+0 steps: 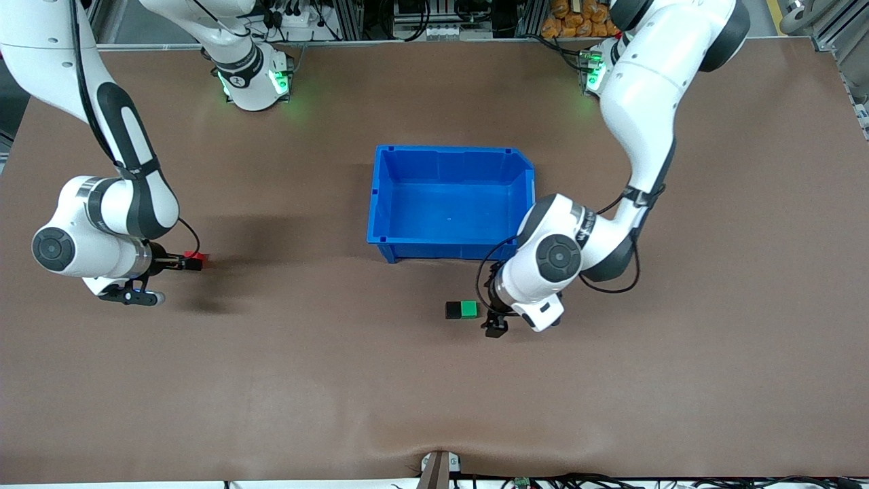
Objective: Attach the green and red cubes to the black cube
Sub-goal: 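Open the left gripper and lift away while the right gripper grasps the red cube, then retract the left arm to rest while the right gripper lifts the red cube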
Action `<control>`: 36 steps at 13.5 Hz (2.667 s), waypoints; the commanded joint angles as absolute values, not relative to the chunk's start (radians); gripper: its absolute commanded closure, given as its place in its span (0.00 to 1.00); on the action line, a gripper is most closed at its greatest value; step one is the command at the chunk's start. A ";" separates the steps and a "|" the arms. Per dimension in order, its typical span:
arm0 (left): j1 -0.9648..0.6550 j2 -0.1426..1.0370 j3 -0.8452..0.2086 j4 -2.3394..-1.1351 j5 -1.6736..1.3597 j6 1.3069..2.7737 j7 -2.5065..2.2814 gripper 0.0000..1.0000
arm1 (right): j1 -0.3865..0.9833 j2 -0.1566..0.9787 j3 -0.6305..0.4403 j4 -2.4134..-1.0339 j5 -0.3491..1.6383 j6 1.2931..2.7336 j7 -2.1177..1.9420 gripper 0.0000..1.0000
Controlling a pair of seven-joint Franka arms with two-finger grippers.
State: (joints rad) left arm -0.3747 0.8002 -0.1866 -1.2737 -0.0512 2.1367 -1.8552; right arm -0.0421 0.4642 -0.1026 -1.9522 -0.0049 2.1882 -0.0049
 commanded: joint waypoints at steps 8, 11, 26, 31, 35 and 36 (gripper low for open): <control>-0.285 0.569 -0.181 -1.310 -0.041 1.830 -1.390 0.00 | -0.058 0.505 -0.095 -1.959 0.009 2.247 0.002 0.06; -0.243 0.506 -0.181 -1.315 -0.035 1.720 -1.219 0.00 | -0.060 0.512 -0.095 -1.962 0.009 2.249 0.002 0.13; 0.017 0.235 -0.186 -1.333 0.066 1.422 -0.396 0.00 | -0.061 0.523 -0.095 -1.997 0.014 2.299 0.006 0.92; 0.072 0.201 -0.181 -1.321 0.066 1.419 -0.273 0.00 | -0.061 0.522 -0.094 -1.977 0.032 2.255 0.046 1.00; 0.100 0.146 -0.181 -1.325 0.063 1.395 -0.258 0.00 | -0.061 0.522 -0.095 -1.942 0.057 2.201 0.064 1.00; 0.100 0.135 -0.183 -1.330 0.060 1.384 -0.255 0.00 | -0.060 0.522 -0.094 -1.930 0.066 2.175 0.081 1.00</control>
State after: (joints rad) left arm 0.0920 0.1856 -0.1766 -1.2974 0.0560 1.4059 -0.2769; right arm -0.0492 0.5317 -0.1037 -1.9519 0.0396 2.2219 0.0552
